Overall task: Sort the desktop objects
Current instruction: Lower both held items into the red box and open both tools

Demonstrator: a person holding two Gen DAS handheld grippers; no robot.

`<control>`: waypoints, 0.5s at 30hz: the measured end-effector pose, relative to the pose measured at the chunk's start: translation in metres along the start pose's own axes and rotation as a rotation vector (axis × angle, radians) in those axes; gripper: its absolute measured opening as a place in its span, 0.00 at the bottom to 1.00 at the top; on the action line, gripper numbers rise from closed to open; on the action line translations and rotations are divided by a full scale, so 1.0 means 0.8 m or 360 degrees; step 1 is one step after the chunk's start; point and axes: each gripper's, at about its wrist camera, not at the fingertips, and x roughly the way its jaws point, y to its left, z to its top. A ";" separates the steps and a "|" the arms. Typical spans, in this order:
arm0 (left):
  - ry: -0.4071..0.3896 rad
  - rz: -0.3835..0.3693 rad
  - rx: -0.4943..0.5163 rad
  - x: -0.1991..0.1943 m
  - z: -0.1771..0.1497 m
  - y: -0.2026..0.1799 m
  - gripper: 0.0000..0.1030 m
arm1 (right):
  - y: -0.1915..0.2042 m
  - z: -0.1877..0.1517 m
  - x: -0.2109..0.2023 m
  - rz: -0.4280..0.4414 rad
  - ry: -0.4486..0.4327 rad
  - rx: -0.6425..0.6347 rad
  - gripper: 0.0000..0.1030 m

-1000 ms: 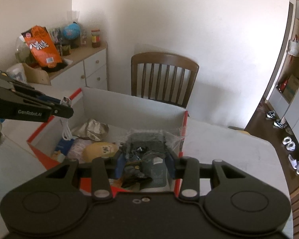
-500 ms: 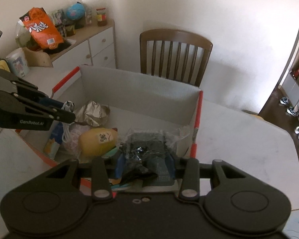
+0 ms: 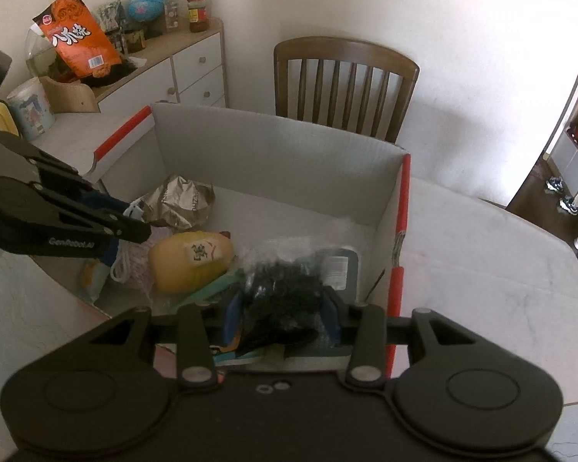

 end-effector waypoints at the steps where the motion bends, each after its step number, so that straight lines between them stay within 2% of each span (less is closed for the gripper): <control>1: 0.0008 -0.0005 -0.0002 0.001 0.000 0.000 0.18 | 0.000 0.000 -0.001 -0.0001 -0.0002 -0.0001 0.42; 7: 0.0060 -0.0015 -0.0017 0.006 -0.002 0.001 0.18 | 0.000 0.000 -0.003 0.0010 -0.0006 0.0010 0.45; 15: 0.0037 -0.0003 -0.0027 -0.002 -0.003 -0.001 0.20 | 0.000 -0.006 -0.010 0.0011 -0.0010 0.0029 0.50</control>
